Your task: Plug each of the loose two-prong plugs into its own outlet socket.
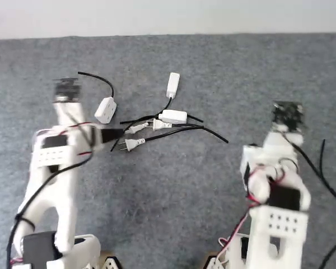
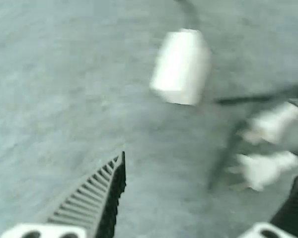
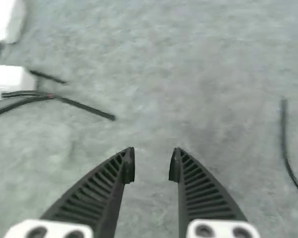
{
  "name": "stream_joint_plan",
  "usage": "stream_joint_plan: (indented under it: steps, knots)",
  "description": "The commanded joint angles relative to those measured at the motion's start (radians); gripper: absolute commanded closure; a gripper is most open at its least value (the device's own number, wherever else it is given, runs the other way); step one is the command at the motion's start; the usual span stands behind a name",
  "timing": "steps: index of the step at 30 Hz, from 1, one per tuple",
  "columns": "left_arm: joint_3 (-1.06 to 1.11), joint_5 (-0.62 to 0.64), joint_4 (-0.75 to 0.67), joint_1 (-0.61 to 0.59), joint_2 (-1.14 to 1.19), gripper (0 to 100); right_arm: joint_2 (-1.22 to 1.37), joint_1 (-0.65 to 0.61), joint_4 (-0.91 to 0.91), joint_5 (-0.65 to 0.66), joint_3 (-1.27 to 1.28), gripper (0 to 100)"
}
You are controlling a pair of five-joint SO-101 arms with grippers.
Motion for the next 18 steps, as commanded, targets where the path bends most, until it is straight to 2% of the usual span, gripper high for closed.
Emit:
stream_joint_plan:
  steps: [1, 7, 12, 15, 18]
  knots:
    - [0.018, 0.087, -0.023, -0.107, -0.040, 53, 0.128, -0.099, -0.021, -0.009, -0.138, 87.2]
    - [0.041, 0.149, -0.025, -0.192, -0.040, 53, 0.303, -0.237, -0.036, 0.015, -0.255, 87.2]
    - [0.042, 0.146, -0.026, -0.189, -0.038, 53, 0.390, -0.367, -0.036, 0.140, -0.302, 87.2]
    - [0.076, 0.144, -0.083, -0.187, -0.040, 53, 0.409, -0.441, -0.038, 0.218, -0.307, 87.4]
    - [0.088, 0.144, -0.104, -0.175, -0.041, 53, 0.417, -0.466, -0.107, 0.236, -0.307, 87.3]
